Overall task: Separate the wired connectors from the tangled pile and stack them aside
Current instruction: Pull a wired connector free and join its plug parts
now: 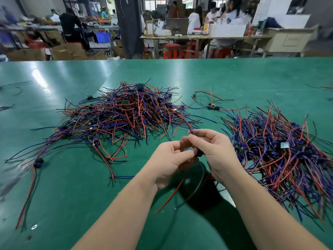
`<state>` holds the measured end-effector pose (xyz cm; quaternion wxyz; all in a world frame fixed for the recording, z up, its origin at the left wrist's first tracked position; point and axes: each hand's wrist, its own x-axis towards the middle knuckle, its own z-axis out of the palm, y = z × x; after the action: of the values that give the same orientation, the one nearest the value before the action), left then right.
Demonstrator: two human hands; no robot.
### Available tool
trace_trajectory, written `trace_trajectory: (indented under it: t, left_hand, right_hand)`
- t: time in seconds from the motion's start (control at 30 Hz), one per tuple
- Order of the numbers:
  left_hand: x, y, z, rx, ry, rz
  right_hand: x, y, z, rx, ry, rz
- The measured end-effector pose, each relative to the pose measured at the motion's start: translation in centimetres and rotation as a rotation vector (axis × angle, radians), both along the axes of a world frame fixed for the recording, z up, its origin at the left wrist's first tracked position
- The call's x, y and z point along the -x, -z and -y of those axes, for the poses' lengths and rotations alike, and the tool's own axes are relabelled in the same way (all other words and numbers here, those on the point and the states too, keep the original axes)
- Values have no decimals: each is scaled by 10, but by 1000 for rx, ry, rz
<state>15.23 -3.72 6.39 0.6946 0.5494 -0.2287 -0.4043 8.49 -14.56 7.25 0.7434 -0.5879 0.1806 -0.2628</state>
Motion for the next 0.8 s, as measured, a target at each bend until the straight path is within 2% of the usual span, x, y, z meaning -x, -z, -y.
trace_trajectory:
  t: [0.1, 0.23, 0.4, 0.67, 0.8]
  left_hand:
    - [0, -1, 0, -13, 0, -44]
    - [2, -5, -1, 2, 69, -86]
    - [-1, -6, -4, -21, 87, -110]
    - [7, -7, -13, -195, 280, 282]
    - [16, -10, -11, -195, 429, 342]
  right_hand:
    - [2, -2, 4, 52, 35, -25]
    - [3, -5, 7, -58, -8, -100]
    - [7, -11, 13, -72, -11, -189]
    - [23, -25, 53, -323, 249, -19]
    - [24, -21, 62, -386, 307, 58]
